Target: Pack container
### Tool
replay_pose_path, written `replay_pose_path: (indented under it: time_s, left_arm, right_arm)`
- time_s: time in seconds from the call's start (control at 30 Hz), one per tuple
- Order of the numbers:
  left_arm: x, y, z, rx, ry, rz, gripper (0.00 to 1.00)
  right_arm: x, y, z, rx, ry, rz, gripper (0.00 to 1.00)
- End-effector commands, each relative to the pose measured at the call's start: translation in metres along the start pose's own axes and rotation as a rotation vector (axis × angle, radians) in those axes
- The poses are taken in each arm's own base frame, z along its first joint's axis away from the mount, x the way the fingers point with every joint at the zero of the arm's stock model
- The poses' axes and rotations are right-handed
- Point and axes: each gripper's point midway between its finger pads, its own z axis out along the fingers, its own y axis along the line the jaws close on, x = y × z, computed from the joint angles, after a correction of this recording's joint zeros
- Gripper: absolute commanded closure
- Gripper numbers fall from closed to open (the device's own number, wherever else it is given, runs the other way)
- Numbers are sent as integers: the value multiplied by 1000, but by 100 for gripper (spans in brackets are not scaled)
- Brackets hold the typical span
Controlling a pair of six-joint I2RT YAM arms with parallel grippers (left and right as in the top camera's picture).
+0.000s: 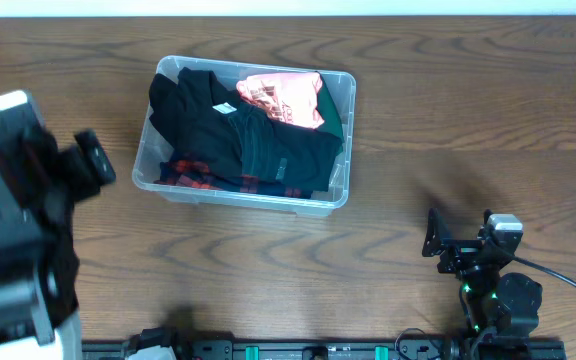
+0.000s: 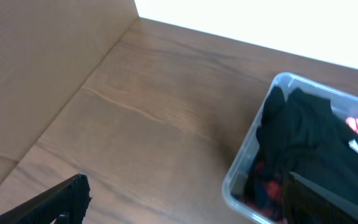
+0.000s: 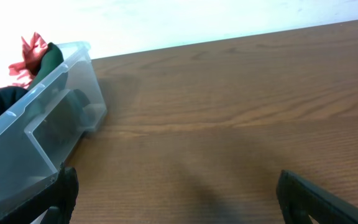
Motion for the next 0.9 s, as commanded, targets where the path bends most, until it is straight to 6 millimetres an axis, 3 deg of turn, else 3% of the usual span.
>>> replay_pose_path:
  time_s: [0.0, 0.17, 0.43, 0.87]
  left_arm:
    - [15, -2, -29, 59, -60, -9, 2]
    - [60, -28, -36, 227, -122, 154, 2]
    - [126, -51, 3, 333, -264, 155, 2]
    - [176, -77, 31, 441, -286, 162, 2]
  right_arm:
    - [2, 2, 0, -8, 2, 10, 1]
    - [2, 2, 0, -7, 3, 10, 1]
    - [2, 2, 0, -8, 3, 10, 1]
    - [2, 2, 0, -8, 3, 10, 1]
